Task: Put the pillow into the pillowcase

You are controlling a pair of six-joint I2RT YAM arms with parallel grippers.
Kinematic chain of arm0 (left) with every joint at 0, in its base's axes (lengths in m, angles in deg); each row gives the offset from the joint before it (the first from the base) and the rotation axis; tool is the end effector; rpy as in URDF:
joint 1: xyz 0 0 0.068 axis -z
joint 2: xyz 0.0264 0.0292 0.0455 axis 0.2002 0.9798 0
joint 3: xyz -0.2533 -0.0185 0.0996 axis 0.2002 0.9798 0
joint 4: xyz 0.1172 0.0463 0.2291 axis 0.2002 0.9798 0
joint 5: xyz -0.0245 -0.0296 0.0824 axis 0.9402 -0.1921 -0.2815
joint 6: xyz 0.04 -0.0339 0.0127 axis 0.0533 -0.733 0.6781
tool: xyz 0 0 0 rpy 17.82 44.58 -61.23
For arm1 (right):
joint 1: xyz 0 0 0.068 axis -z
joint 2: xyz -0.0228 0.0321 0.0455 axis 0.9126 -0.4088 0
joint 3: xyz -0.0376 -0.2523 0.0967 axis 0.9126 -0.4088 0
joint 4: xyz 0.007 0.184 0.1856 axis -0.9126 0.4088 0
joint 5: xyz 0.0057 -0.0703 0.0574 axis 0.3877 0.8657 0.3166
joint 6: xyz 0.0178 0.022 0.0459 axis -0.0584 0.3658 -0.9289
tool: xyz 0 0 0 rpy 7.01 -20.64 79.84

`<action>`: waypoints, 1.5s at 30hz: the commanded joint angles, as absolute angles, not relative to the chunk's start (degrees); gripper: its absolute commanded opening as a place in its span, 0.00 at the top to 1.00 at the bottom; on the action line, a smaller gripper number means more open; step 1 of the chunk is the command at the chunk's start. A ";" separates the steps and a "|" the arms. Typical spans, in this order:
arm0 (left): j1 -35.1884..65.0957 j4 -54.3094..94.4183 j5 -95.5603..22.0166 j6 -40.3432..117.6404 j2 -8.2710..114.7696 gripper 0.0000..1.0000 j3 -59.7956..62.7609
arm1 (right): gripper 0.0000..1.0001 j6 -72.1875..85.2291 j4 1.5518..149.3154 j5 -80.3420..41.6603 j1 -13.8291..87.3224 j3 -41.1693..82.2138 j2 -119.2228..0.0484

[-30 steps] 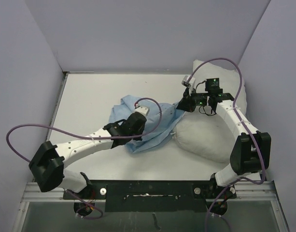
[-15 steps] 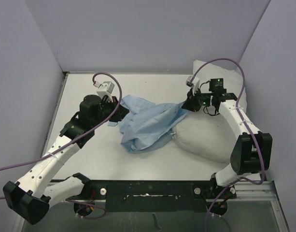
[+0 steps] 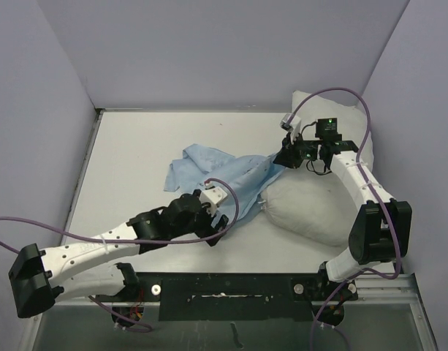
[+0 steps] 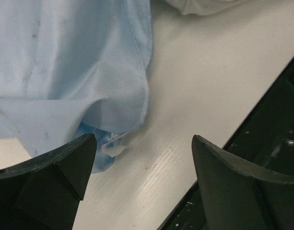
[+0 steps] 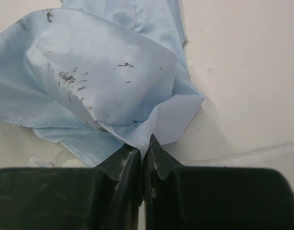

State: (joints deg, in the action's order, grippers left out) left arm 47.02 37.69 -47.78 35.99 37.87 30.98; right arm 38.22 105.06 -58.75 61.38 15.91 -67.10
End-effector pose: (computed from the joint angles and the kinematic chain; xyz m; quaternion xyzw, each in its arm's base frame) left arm 0.1223 -0.1970 0.2669 0.3207 0.8175 -0.2666 0.3971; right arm 0.3281 0.0519 0.2878 -0.3558 0.7910 0.3080 0.3909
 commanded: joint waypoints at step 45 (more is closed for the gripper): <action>2.11 48.71 -41.90 42.62 44.14 1.00 -24.17 | 1.00 36.19 122.23 -54.22 49.74 81.94 -85.92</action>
State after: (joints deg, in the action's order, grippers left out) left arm 7.52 46.67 -42.51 38.13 39.53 -16.85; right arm 38.29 119.96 -55.77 58.89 74.12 -78.56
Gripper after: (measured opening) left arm 0.009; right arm 0.031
